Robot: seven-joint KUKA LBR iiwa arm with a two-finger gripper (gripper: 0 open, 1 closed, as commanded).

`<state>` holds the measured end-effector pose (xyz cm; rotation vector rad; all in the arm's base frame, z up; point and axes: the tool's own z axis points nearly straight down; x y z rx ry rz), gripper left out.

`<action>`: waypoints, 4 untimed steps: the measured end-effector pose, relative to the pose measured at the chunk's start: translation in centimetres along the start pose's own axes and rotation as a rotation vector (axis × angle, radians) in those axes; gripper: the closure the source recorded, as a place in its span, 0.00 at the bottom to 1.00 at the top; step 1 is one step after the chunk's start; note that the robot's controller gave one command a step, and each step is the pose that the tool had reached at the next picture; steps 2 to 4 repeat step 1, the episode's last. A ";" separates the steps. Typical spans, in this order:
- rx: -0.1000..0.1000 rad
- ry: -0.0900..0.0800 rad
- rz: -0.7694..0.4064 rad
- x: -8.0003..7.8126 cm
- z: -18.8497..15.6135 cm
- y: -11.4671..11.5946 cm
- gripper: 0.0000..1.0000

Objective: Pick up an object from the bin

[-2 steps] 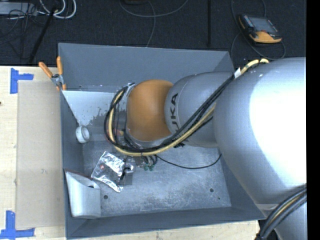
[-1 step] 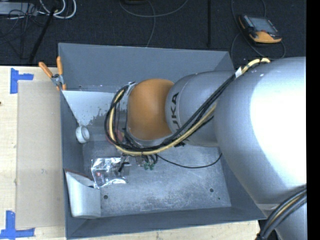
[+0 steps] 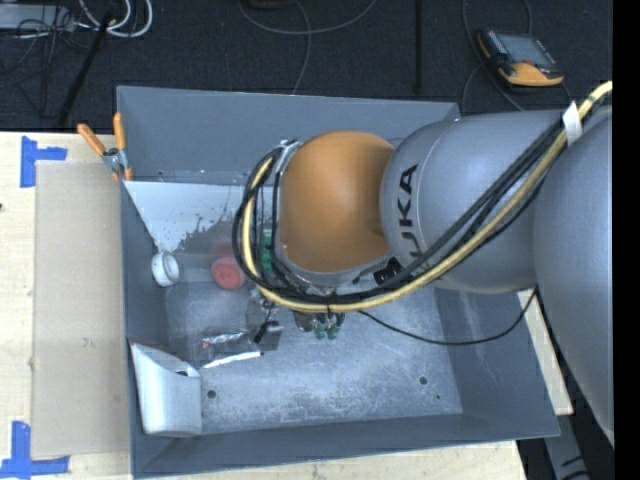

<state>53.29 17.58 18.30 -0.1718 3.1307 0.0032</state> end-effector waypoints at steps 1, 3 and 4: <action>0.000 0.000 0.007 0.8 -6.2 0.2 1.00; 0.000 0.000 0.007 0.8 -6.2 0.2 1.00; 0.000 0.000 0.007 0.8 -6.2 0.2 1.00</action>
Offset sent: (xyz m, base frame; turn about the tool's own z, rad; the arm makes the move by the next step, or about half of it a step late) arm -0.0101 0.0006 0.0591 0.0085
